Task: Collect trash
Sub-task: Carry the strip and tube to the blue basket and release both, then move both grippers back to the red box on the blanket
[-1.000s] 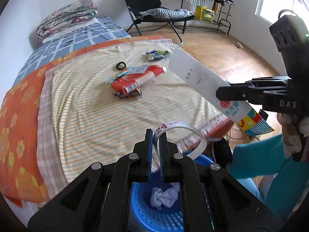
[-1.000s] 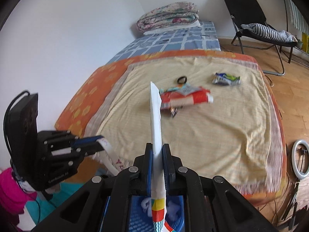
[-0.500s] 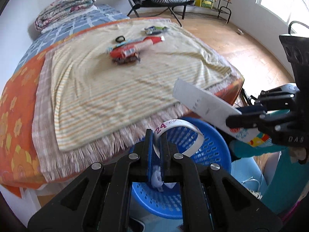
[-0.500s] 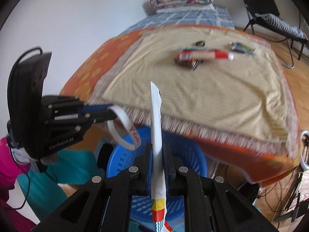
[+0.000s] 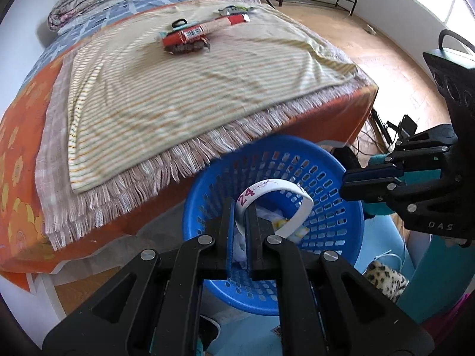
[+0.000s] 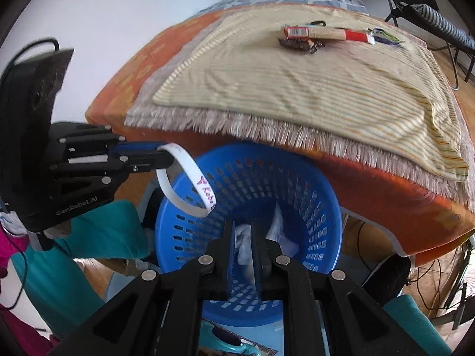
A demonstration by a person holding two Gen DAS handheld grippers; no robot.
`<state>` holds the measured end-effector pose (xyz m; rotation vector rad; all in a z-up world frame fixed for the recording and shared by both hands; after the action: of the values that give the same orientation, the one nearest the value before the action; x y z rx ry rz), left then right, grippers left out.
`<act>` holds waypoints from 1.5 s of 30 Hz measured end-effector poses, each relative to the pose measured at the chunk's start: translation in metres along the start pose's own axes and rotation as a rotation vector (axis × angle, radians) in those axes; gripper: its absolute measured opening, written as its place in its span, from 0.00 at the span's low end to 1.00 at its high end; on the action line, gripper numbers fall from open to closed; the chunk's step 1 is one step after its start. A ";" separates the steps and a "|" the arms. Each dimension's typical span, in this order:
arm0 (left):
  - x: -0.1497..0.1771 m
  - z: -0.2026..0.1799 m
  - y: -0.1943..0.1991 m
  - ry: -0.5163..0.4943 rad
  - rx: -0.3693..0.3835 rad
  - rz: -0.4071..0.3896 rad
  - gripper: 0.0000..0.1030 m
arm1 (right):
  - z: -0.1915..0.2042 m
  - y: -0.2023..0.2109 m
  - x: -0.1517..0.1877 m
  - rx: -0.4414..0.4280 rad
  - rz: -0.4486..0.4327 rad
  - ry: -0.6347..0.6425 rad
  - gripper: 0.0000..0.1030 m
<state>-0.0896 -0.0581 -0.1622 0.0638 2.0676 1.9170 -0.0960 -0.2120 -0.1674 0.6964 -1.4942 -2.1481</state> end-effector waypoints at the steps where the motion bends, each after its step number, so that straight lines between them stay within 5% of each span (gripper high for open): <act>1: 0.000 -0.001 -0.002 -0.001 0.001 0.006 0.04 | 0.000 -0.002 0.001 0.003 0.004 -0.002 0.10; 4: 0.002 -0.003 -0.006 -0.001 -0.003 0.018 0.05 | -0.001 -0.004 0.002 0.014 0.005 -0.009 0.23; 8: 0.006 -0.003 -0.014 0.008 0.001 0.047 0.40 | -0.003 -0.003 0.004 0.052 -0.002 -0.006 0.31; 11: 0.008 -0.005 -0.018 0.002 -0.003 0.060 0.40 | -0.005 -0.002 0.004 0.068 -0.007 -0.017 0.49; 22: 0.005 0.005 -0.015 0.043 -0.007 0.050 0.40 | -0.004 0.004 0.003 0.138 -0.032 -0.008 0.73; 31: -0.004 0.016 -0.009 0.088 -0.003 0.034 0.40 | -0.004 0.012 0.000 0.174 -0.057 -0.014 0.83; 36: -0.014 0.021 -0.003 0.107 -0.005 0.017 0.53 | -0.007 0.020 -0.003 0.213 -0.066 -0.033 0.93; 45: -0.050 0.040 0.021 0.154 0.028 -0.044 0.53 | -0.026 0.047 -0.022 0.152 -0.080 -0.131 0.95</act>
<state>-0.0356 -0.0295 -0.1335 -0.1262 2.1749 1.9215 -0.0596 -0.2332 -0.1277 0.6890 -1.7402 -2.1929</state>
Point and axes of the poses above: each gripper's, at about its wrist camera, not at the fingertips, and y roughly against the way its jaws point, z to its left, x to its underside, the point moved 4 cm from there along -y, roughly the way its jaws point, and after that the axes turned 14 degrees about z, right-handed, at the moved point
